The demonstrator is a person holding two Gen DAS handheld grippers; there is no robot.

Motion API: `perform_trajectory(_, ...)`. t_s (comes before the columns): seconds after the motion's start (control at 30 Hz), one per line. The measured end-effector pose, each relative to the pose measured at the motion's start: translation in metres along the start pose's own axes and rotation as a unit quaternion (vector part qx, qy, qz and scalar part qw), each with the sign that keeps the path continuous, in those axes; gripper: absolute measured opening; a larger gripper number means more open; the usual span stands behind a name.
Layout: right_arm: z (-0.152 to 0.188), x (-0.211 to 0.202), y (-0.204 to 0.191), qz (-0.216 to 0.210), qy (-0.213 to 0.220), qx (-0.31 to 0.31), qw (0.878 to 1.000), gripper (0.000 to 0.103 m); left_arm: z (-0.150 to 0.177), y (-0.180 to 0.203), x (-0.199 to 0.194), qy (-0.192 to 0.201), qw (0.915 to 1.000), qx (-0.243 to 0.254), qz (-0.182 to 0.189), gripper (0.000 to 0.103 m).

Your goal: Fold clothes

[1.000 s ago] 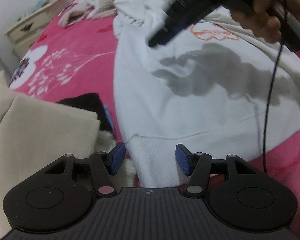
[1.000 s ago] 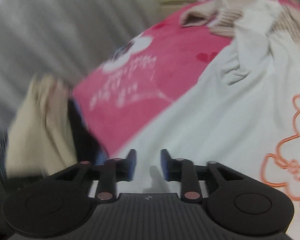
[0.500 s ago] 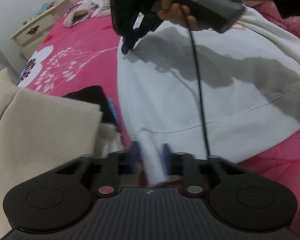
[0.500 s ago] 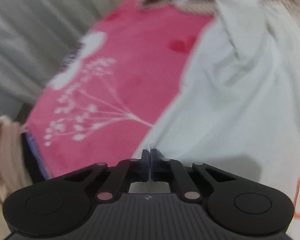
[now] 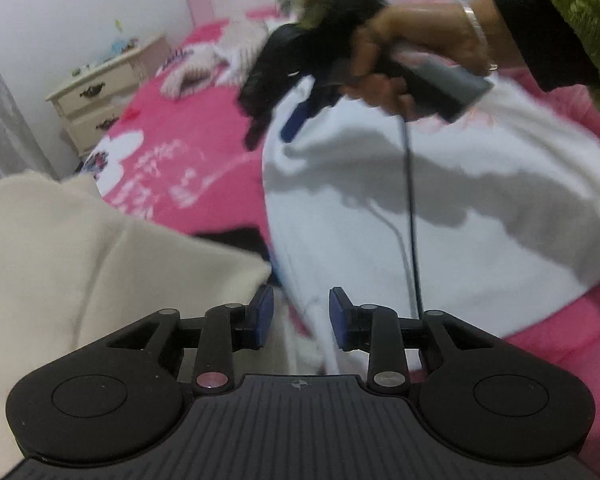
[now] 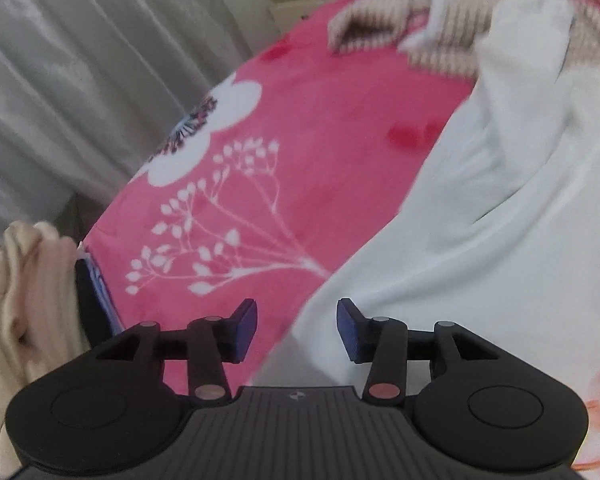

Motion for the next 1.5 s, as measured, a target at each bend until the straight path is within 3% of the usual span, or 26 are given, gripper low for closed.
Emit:
perform_trajectory(0.1, 0.002, -0.063, 0.01, 0.042, -0.005, -0.046, 0.998, 0.047, -0.009, 0.008, 0.0, 0.019, 0.9985, -0.004, 0.052, 0.038)
perform_trajectory(0.2, 0.031, -0.133, 0.031, 0.103, 0.0, -0.083, 0.991, 0.047, -0.004, 0.022, 0.033, -0.039, 0.9969, -0.007, 0.068, 0.038)
perform_trajectory(0.3, 0.08, -0.203, 0.07, 0.149, 0.023, -0.022, 0.988, 0.047, 0.008, 0.025, 0.071, -0.113, 0.9919, -0.019, 0.054, 0.037)
perform_trajectory(0.47, 0.2, -0.276, 0.133, 0.231, 0.044, 0.12, 0.965, 0.047, 0.012, 0.021, 0.072, -0.137, 0.9896, -0.012, 0.041, 0.037)
perform_trajectory(0.57, 0.266, -0.278, 0.159, 0.224, 0.045, 0.208, 0.951, 0.047, 0.004, 0.027, 0.067, -0.14, 0.9896, -0.001, 0.031, 0.037)
perform_trajectory(0.67, 0.309, -0.262, 0.178, 0.208, 0.043, 0.263, 0.941, 0.047, -0.008, 0.038, 0.063, -0.126, 0.9915, 0.024, 0.024, 0.038)
perform_trajectory(0.73, 0.323, -0.25, 0.187, 0.193, 0.04, 0.272, 0.942, 0.047, -0.013, 0.049, 0.064, -0.123, 0.9915, 0.037, 0.022, 0.038)
perform_trajectory(0.77, 0.326, -0.242, 0.189, 0.178, 0.038, 0.271, 0.945, 0.042, -0.013, 0.054, 0.066, -0.124, 0.9912, 0.042, 0.02, 0.038)
perform_trajectory(0.83, 0.329, -0.233, 0.193, 0.151, 0.042, 0.273, 0.949, 0.01, -0.011, 0.063, 0.077, -0.13, 0.9899, 0.056, 0.009, 0.039)
perform_trajectory(0.87, 0.33, -0.232, 0.194, 0.145, 0.049, 0.276, 0.949, 0.006, -0.008, 0.065, 0.081, -0.14, 0.9884, 0.06, 0.0, 0.039)
perform_trajectory(1.0, 0.329, -0.257, 0.187, 0.173, 0.108, 0.253, 0.946, 0.006, -0.002, 0.066, 0.084, -0.145, 0.9873, 0.064, -0.013, 0.04)
perform_trajectory(1.1, 0.341, -0.245, 0.199, 0.197, 0.094, 0.272, 0.937, 0.008, 0.0, 0.065, 0.085, -0.149, 0.9863, 0.068, -0.018, 0.042)
perform_trajectory(1.2, 0.343, -0.234, 0.189, 0.236, 0.075, 0.233, 0.94, 0.017, 0.0, 0.067, 0.086, -0.149, 0.9854, 0.079, -0.026, 0.043)
perform_trajectory(1.33, 0.338, -0.261, 0.166, 0.267, 0.12, 0.2, 0.935, 0.021, 0.001, 0.069, 0.085, -0.138, 0.9859, 0.09, -0.03, 0.043)
perform_trajectory(1.43, 0.34, -0.264, 0.14, 0.237, 0.153, 0.123, 0.951, 0.024, 0.003, 0.068, 0.083, -0.129, 0.9876, 0.085, -0.031, 0.044)
perform_trajectory(1.5, 0.351, -0.237, 0.131, 0.233, 0.095, 0.072, 0.965, 0.021, 0.004, 0.068, 0.083, -0.125, 0.9882, 0.083, -0.031, 0.044)
Point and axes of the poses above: each gripper's, at about its wrist camera, not at the fingertips, and x roughly the way its jaws point, y to its right, z to its underside, the point moved 5 cm from there along x, roughly the way its jaws point, and after that the axes turned 3 degrees about -z, right-handed, at the moved point
